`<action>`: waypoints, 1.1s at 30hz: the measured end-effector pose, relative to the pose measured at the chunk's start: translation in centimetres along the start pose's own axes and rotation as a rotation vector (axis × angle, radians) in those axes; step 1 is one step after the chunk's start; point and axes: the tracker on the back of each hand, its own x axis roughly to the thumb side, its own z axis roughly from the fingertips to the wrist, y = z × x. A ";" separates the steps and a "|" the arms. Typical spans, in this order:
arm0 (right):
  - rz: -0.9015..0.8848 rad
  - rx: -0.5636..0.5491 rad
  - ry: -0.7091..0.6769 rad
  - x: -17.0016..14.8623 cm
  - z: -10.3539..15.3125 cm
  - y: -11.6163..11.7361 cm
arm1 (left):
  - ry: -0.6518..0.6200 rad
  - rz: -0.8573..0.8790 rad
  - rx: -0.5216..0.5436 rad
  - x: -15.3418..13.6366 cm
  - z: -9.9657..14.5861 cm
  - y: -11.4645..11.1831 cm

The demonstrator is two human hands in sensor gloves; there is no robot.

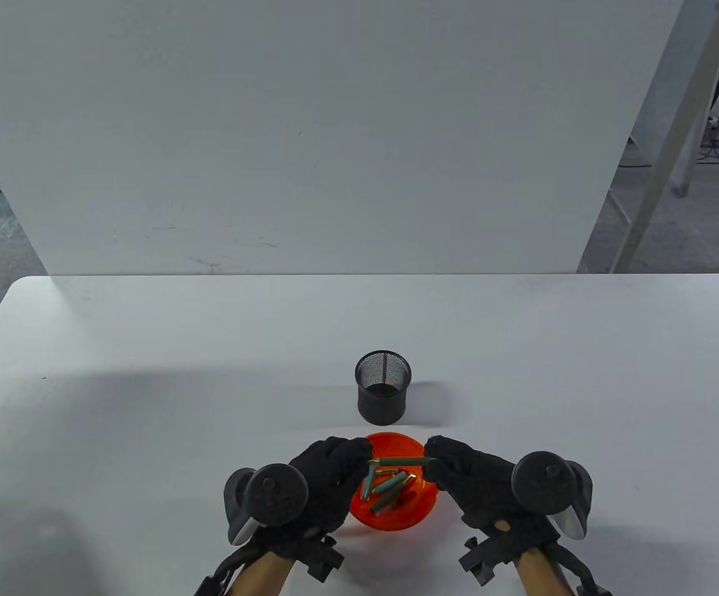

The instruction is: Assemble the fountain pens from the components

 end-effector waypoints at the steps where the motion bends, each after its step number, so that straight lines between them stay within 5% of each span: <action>1: 0.005 0.008 0.006 -0.1 -0.1 0.0 | -0.004 -0.010 -0.003 0.1 0.0 0.0; 24: -0.036 -0.021 0.062 -0.8 0.1 -0.5 | 0.001 -0.002 0.008 0.0 0.0 0.2; 33: -0.018 0.022 -0.032 0.1 -0.1 0.1 | 0.016 0.008 -0.005 -0.3 -0.1 0.0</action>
